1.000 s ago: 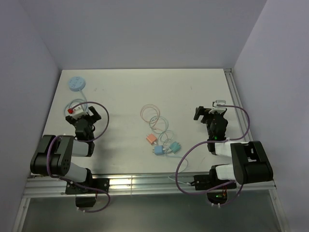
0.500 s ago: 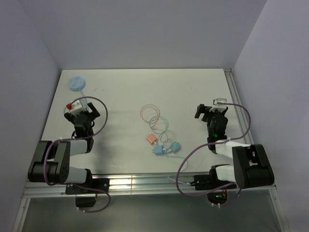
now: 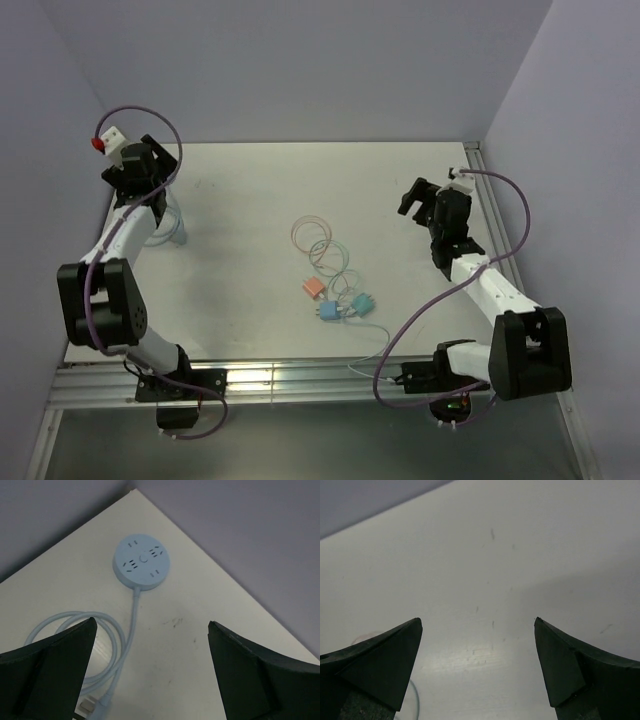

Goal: Insert the plug

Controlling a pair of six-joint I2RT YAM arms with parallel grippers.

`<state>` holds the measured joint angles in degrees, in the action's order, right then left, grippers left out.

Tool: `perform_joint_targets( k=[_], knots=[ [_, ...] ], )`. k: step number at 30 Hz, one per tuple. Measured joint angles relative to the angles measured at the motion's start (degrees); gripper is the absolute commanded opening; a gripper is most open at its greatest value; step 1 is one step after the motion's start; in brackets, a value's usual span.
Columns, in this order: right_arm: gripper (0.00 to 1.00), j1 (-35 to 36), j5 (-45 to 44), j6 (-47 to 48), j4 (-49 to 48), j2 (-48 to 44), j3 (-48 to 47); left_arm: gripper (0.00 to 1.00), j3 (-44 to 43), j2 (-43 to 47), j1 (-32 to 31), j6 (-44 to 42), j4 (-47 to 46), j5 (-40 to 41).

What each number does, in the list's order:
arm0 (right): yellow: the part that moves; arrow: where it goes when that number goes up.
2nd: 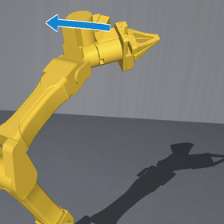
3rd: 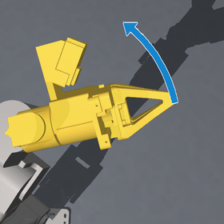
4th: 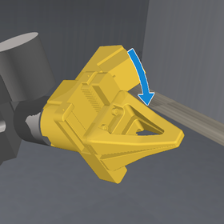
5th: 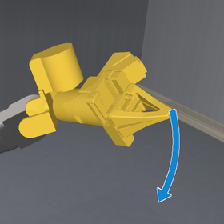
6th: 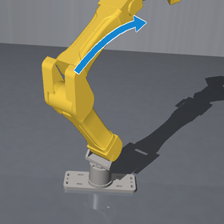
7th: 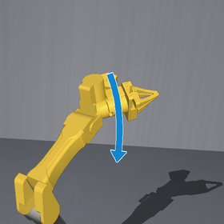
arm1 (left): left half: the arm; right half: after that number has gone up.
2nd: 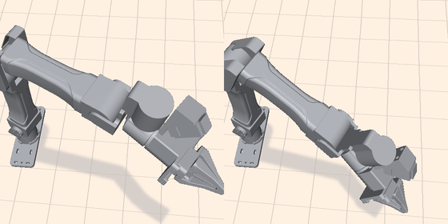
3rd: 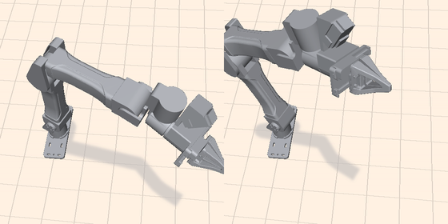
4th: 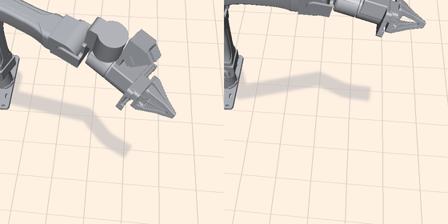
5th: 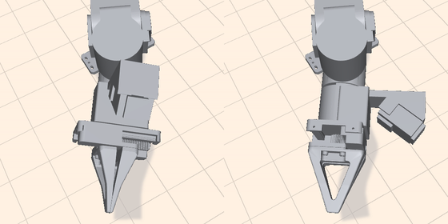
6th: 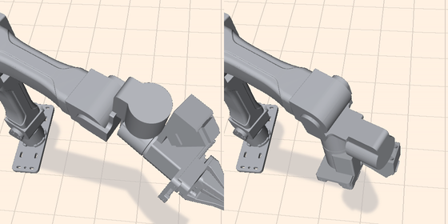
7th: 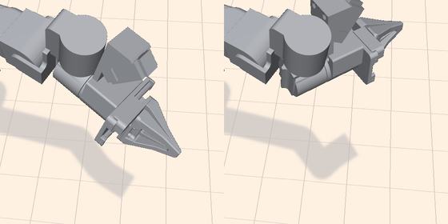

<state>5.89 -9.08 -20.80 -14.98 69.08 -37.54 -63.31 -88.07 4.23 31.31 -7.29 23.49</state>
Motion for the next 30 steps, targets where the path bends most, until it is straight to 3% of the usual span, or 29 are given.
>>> perform_joint_targets(
  k=[3,7,13,16,22,26,30],
  knots=[
    [1.0,-0.22,7.63,-0.66,1.4,2.73,-0.02,0.99,-3.8,-5.62,2.95,1.31,4.26,-3.17],
    [1.0,0.57,17.29,-1.27,3.39,5.42,-0.46,0.99,-3.19,-6.73,4.61,3.41,9.01,-5.44],
    [1.0,14.16,15.45,-1.22,12.39,4.94,-8.04,0.99,-1.44,-5.22,5.11,7.76,10.8,-8.44],
    [0.99,20.7,13.79,-0.5,17.14,2.29,-11.26,0.99,2.1,-2.56,5.11,10.56,11.65,-11.23],
    [0.88,31.06,15.93,1.97,26.95,-3.87,-14.82,0.99,11.96,6.6,5.11,18.45,11.63,-18.6],
    [0.87,37.22,16.83,3.93,33.14,0.61,-21.27,0.98,17.86,15.3,4.76,21.22,10.1,-24.94],
    [0.75,42.27,16.31,5.09,37.55,8.37,-26.45,0.94,18.91,21.62,1.57,21.94,10.16,-28.06]
  ],
)
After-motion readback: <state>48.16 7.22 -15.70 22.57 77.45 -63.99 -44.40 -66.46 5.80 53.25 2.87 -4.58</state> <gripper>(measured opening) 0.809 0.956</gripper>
